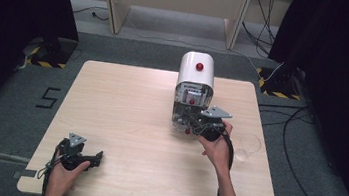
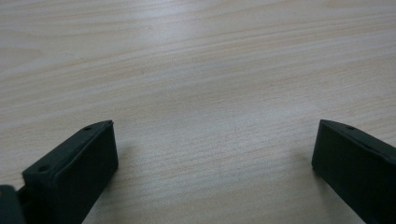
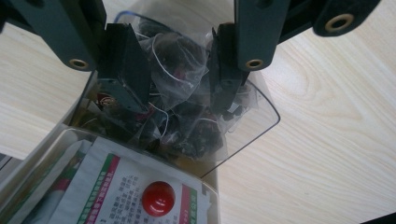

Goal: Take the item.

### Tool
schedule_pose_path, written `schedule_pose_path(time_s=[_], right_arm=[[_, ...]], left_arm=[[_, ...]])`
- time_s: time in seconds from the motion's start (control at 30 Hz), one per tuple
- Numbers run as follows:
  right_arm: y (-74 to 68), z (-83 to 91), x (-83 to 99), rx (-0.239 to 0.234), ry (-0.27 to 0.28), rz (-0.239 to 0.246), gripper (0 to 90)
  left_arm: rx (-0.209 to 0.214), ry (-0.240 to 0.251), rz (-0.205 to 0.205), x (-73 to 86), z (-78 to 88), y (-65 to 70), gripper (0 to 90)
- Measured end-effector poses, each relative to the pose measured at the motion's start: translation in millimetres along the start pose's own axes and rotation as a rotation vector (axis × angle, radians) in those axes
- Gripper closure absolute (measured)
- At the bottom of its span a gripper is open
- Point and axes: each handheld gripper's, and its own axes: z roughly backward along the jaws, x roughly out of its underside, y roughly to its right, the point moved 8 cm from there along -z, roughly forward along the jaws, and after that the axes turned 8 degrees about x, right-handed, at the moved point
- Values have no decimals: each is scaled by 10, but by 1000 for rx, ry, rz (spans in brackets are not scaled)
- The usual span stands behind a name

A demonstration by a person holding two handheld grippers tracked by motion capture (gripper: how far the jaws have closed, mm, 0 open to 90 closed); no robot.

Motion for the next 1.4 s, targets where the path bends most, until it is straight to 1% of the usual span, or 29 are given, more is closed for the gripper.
schedule_pose_path(time_s=[0.03, 0.33, 0.47, 0.73, 0.8, 0.83, 0.87, 0.93, 1.0, 1.03, 1.17, 1.23, 1.27, 1.3, 1.33, 1.4], right_arm=[[-4, -45, -2, -1, -8, -2, 593], [9, -172, -36, 7, -45, -8, 604], [-3, -227, 3, 10, -67, -14, 610], [35, -313, 51, 18, -99, -48, 632], [37, -328, 63, 13, -105, -59, 650], [37, -338, 70, 8, -108, -60, 684], [37, -338, 70, 8, -108, -60, 684], [29, -349, 87, -1, -114, -68, 761], [32, -350, 88, -10, -106, -66, 822], [31, -344, 81, -17, -97, -60, 887], [20, -314, 56, -25, -83, -48, 900], [15, -278, 8, -28, -56, -40, 900], [15, -278, 8, -28, -56, -40, 900], [9, -241, -36, -27, -35, -34, 900], [9, -241, -36, -27, -35, -34, 900], [7, -196, -85, -24, -15, -34, 900]], left_arm=[[0, 0, 0, 0, 0, 0, 0], [0, 0, 0, 0, 0, 0, 0], [0, 0, 0, 0, 0, 0, 0], [0, 0, 0, 0, 0, 0, 0], [0, 0, 0, 0, 0, -1, 0], [0, 0, 0, 0, 0, 0, 0], [0, 0, 0, 0, 0, 0, 0], [0, 0, 0, 0, 0, 0, 0], [0, 0, 0, 0, 0, 0, 0], [0, 0, 0, 0, 0, 0, 0], [0, 0, 0, 0, 0, 0, 0], [0, -3, -1, 1, 2, -1, 0], [0, -3, -1, 1, 2, -1, 0], [0, -3, -1, 2, 2, -1, 0], [0, -3, -1, 2, 2, -1, 0], [0, -3, -1, 1, 2, -1, 0]])
